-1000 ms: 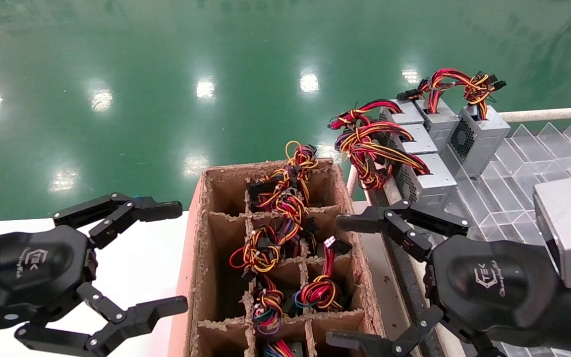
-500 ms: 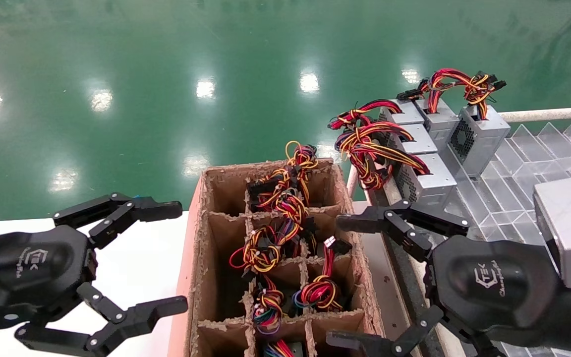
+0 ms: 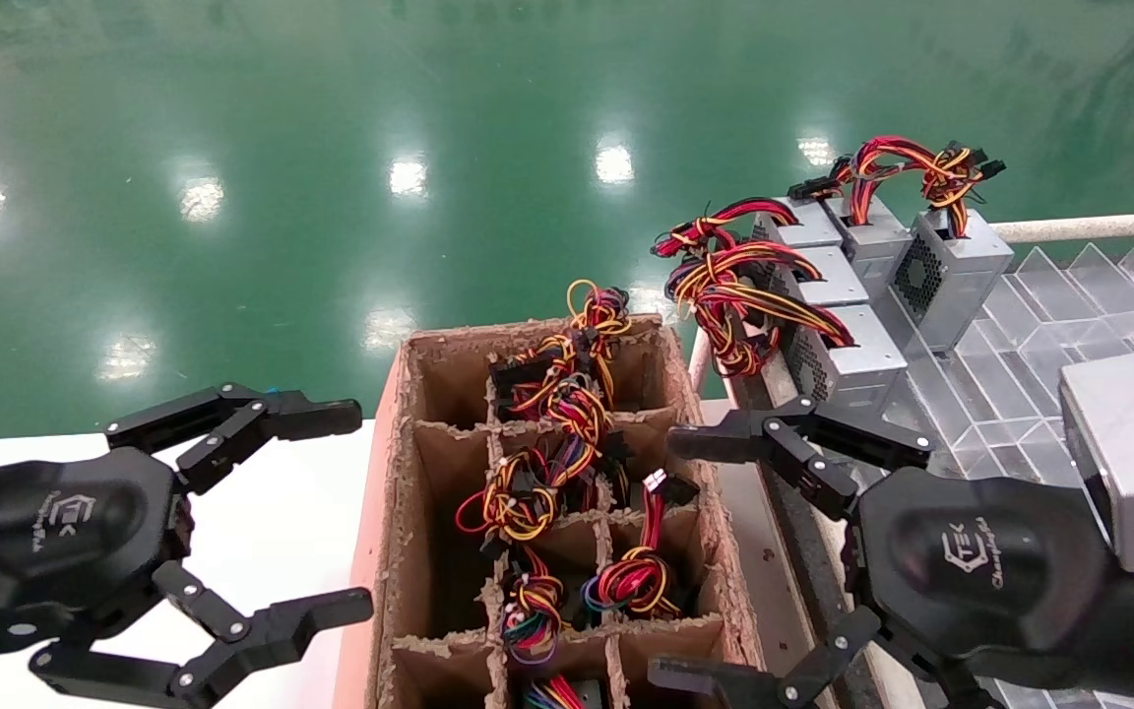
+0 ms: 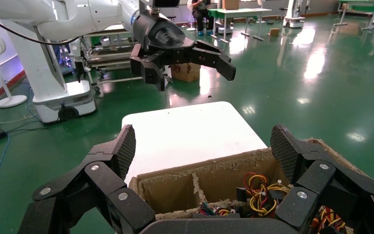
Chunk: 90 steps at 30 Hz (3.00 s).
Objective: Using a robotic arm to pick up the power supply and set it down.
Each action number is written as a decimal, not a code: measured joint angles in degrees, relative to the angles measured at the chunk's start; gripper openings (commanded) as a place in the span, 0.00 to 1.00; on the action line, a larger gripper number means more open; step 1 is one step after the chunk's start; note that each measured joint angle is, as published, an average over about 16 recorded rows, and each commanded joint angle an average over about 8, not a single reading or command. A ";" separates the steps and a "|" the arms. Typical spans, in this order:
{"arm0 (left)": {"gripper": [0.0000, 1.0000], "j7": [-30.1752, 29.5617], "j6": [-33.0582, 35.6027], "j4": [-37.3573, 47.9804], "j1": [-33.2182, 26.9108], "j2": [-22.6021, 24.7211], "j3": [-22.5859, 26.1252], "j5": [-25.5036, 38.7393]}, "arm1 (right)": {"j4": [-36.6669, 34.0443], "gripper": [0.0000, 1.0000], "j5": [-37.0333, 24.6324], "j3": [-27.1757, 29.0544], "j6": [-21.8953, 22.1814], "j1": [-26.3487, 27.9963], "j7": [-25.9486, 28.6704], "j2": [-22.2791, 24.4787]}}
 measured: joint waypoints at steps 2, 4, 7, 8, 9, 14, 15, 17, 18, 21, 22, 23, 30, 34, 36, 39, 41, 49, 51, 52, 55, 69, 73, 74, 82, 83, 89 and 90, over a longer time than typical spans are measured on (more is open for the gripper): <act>1.00 0.00 0.00 0.00 0.00 0.00 0.00 0.00 | 0.00 1.00 0.00 0.00 0.00 0.00 0.00 0.00; 1.00 0.00 0.00 0.00 0.00 0.00 0.00 0.00 | 0.00 1.00 0.00 0.00 0.00 0.00 0.00 0.00; 1.00 0.00 0.00 0.00 0.00 0.00 0.00 0.00 | 0.00 1.00 0.00 0.00 0.00 0.00 0.00 0.00; 1.00 0.00 0.00 0.00 0.00 0.00 0.00 0.00 | 0.00 1.00 0.00 0.00 0.00 0.00 0.00 0.00; 1.00 0.00 0.00 0.00 0.00 0.00 0.00 0.00 | 0.00 1.00 0.00 0.00 0.00 0.00 0.00 0.00; 0.50 0.00 0.00 0.00 0.00 0.00 0.00 0.00 | 0.00 1.00 0.00 0.00 0.00 0.00 0.00 0.00; 0.38 0.00 0.00 0.00 0.00 0.00 0.00 0.00 | 0.00 1.00 0.00 0.00 0.00 0.00 0.00 0.00; 0.12 0.00 0.00 0.00 0.00 0.00 0.00 0.00 | 0.12 1.00 -0.22 -0.03 -0.03 0.06 -0.11 0.07; 0.00 0.00 0.00 0.00 0.00 0.00 0.00 0.00 | 0.26 1.00 -0.51 -0.09 -0.05 0.15 -0.23 0.14; 0.00 0.00 0.00 0.00 0.00 0.00 0.00 0.00 | 0.80 1.00 -2.01 -0.57 -0.13 0.91 -0.65 -0.01; 0.00 0.00 0.00 0.00 0.00 0.00 0.00 0.00 | 0.96 1.00 -2.67 -0.82 -0.17 1.29 -0.83 -0.16; 0.00 0.00 0.00 0.00 0.00 0.00 0.00 0.00 | 1.09 1.00 -3.43 -1.12 -0.22 1.73 -1.03 -0.38; 0.00 0.00 0.00 0.00 0.00 0.00 0.00 0.00 | 1.08 1.00 -11.79 -5.20 -1.21 5.83 -2.60 -3.32; 0.00 0.00 0.00 0.00 0.00 0.00 0.00 0.00 | -0.21 1.00 -17.46 -8.56 -2.15 8.62 -3.92 -6.12; 0.00 0.00 0.00 0.00 0.00 0.00 0.00 0.00 | -1.43 1.00 -19.63 -10.14 -2.63 9.79 -4.69 -7.61; 0.00 0.00 0.00 0.00 0.00 0.00 0.00 0.00 | -3.62 1.00 -22.16 -12.31 -3.30 11.18 -6.05 -9.68; 0.00 0.00 0.00 0.00 0.00 0.00 0.00 0.00 | -5.19 0.97 -23.28 -13.59 -3.73 11.93 -7.00 -10.87; 0.00 0.00 0.00 0.00 0.00 0.00 0.00 0.00 | -9.77 0.51 -23.59 -17.56 -4.62 14.30 -9.95 -13.26; 0.00 0.00 0.00 0.00 0.00 0.00 0.00 0.00 | -10.40 0.40 -23.14 -18.50 -4.67 14.70 -10.20 -13.32; 0.00 0.00 0.00 0.00 0.00 0.00 0.00 0.00 | -10.63 0.36 -22.91 -18.96 -4.68 14.88 -10.27 -13.29; 0.00 0.00 0.00 0.00 0.00 0.00 0.00 0.00 | -11.16 0.25 -22.34 -20.36 -4.67 15.35 -10.33 -13.00; 0.00 0.00 0.00 0.00 0.00 0.00 0.00 0.00 | -14.30 0.10 -20.61 -24.65 -4.13 16.56 -12.01 -12.21; 0.00 0.00 0.00 0.00 0.00 0.00 0.00 0.00 | -14.80 0.09 -19.89 -25.38 -4.13 16.73 -12.31 -12.14; 0.00 0.00 0.00 0.00 0.00 0.00 0.00 0.00 | -14.84 0.09 -19.69 -25.57 -4.14 16.76 -12.31 -12.11; 0.00 0.00 0.00 0.00 0.00 0.00 0.00 0.00 | -14.62 0.10 -18.13 -27.01 -4.00 16.83 -11.88 -11.82; 0.00 0.00 0.00 0.00 0.00 0.00 0.00 0.00 | -14.59 0.11 -17.99 -27.20 -3.98 16.83 -11.81 -11.81; 0.00 0.00 0.00 0.00 0.00 0.00 0.00 0.00 | -14.57 0.14 -17.31 -28.22 -3.83 16.88 -11.61 -11.77; 0.00 0.00 0.00 0.00 0.00 0.00 0.00 0.00 | -14.61 0.19 -17.20 -28.35 -3.81 16.91 -11.62 -11.77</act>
